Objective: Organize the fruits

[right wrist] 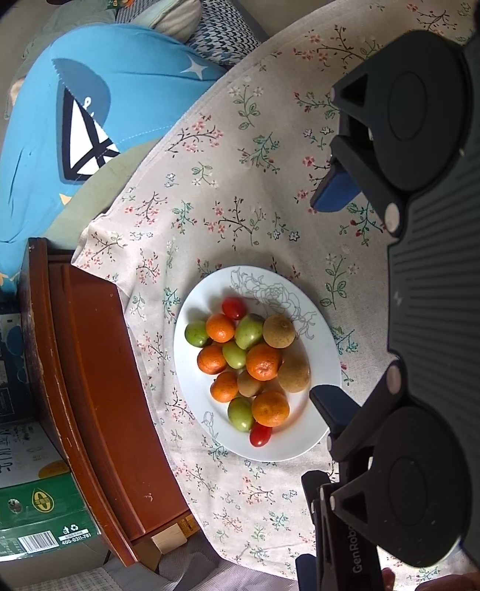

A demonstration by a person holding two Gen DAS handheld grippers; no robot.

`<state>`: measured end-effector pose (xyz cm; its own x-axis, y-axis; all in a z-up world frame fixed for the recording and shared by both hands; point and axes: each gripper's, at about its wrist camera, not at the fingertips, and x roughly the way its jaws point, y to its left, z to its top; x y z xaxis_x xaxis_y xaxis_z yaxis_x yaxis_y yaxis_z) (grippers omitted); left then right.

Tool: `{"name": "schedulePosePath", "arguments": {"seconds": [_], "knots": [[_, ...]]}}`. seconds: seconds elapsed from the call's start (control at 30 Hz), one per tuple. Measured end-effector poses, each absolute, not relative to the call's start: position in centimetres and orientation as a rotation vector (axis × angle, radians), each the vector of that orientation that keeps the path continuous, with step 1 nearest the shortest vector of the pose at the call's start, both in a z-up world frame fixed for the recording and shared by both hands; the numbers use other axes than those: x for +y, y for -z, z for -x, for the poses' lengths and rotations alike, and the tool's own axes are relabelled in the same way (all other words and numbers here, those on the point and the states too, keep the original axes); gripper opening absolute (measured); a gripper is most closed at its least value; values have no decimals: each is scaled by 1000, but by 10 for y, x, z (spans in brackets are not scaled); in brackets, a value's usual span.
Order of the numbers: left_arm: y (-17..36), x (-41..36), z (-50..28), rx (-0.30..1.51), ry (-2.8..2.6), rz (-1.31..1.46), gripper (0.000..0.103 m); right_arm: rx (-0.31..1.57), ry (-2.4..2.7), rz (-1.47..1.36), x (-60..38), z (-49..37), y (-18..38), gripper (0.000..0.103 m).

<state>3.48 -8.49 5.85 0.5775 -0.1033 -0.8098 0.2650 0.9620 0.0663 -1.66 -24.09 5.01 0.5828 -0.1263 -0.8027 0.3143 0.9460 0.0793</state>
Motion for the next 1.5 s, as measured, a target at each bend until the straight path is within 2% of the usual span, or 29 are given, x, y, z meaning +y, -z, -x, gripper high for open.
{"name": "schedulePosePath", "arguments": {"seconds": [1.5], "knots": [[-40, -82, -34, 958, 159, -279, 99, 952, 237, -182, -233, 7, -29, 100]]}}
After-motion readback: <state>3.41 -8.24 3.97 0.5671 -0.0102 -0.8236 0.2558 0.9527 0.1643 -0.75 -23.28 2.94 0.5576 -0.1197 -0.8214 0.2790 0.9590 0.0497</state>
